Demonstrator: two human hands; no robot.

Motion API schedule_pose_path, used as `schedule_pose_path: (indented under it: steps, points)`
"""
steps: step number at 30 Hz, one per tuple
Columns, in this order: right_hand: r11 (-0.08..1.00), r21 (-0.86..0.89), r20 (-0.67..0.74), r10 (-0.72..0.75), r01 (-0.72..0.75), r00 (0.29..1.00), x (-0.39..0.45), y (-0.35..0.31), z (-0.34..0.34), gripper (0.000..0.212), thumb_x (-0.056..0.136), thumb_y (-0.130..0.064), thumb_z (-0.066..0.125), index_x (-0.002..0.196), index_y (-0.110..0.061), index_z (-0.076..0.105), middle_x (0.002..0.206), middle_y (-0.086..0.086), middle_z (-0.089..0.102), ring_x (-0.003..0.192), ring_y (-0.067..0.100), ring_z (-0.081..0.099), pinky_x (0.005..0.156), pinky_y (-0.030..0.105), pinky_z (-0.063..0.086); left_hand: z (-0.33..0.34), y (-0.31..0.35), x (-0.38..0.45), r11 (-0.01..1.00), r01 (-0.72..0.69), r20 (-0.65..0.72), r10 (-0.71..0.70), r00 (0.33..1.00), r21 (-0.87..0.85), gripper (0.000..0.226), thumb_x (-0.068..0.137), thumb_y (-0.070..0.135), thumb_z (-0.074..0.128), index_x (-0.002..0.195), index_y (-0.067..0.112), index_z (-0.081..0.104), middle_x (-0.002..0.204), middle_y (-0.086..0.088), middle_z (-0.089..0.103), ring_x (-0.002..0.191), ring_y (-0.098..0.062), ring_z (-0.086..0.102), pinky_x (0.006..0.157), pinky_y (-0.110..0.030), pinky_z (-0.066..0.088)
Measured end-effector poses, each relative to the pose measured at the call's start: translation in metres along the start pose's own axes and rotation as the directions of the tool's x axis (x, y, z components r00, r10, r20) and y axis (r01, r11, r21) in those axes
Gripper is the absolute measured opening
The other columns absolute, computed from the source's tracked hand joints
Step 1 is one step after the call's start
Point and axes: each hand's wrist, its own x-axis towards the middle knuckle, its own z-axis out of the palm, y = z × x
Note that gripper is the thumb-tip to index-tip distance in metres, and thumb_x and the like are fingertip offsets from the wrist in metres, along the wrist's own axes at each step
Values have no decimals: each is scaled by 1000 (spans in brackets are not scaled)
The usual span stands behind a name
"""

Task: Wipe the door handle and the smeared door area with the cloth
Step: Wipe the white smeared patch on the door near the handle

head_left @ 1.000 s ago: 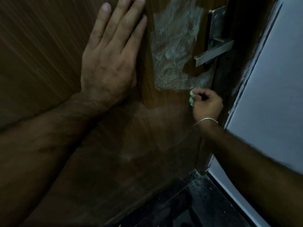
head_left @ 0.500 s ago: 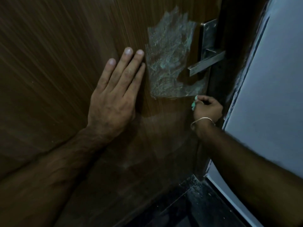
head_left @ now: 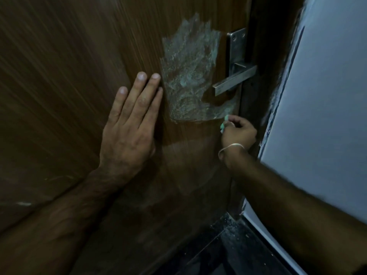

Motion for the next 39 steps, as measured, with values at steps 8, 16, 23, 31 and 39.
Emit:
schedule_pose_path:
  steps: [8, 16, 23, 31, 39]
  points:
    - [994, 8, 312, 98, -106, 945, -27, -18, -16, 18, 82, 1, 69, 95, -12, 73, 98, 2, 72, 89, 10, 67, 70, 14, 53, 1, 23, -5, 964, 172, 50, -166, 985, -203, 58, 90, -4, 48, 146, 0, 36, 159, -15, 27, 150, -28, 13, 123, -44, 5]
    - [674, 177, 784, 344, -717, 517, -46, -48, -84, 20, 77, 3, 59, 96, -4, 58, 97, 17, 70, 82, 21, 73, 64, 24, 60, -6, 109, -20, -78, 704, 653, -458, 603, -705, 30, 96, 13, 57, 125, 18, 61, 114, 1, 71, 101, -5, 66, 82, -22, 55]
    - [950, 88, 776, 124, -301, 618, -56, -53, -104, 13, 82, 4, 60, 89, -6, 55, 78, 10, 68, 73, 16, 70, 62, 25, 59, -3, 123, -14, -767, 494, 874, -175, 453, -409, 18, 93, 11, 58, 92, 10, 76, 93, -8, 77, 83, -12, 73, 67, -20, 55]
    - [830, -7, 700, -394, 558, 595, -57, -59, -118, 19, 87, -5, 64, 100, -18, 67, 96, -11, 68, 94, 5, 64, 80, 14, 52, -1, 126, -13, -577, 541, 790, -399, 466, -611, 11, 85, 9, 70, 96, 8, 71, 84, -7, 76, 76, -14, 71, 67, -24, 56]
    - [987, -58, 788, -49, 153, 614, -59, -71, -119, 6, 83, -6, 68, 87, -8, 72, 86, 7, 75, 82, 20, 72, 72, 27, 60, -7, 118, -15, -459, 622, 771, -315, 554, -634, 12, 92, 17, 63, 86, 12, 72, 73, 1, 73, 68, -6, 67, 60, -17, 52]
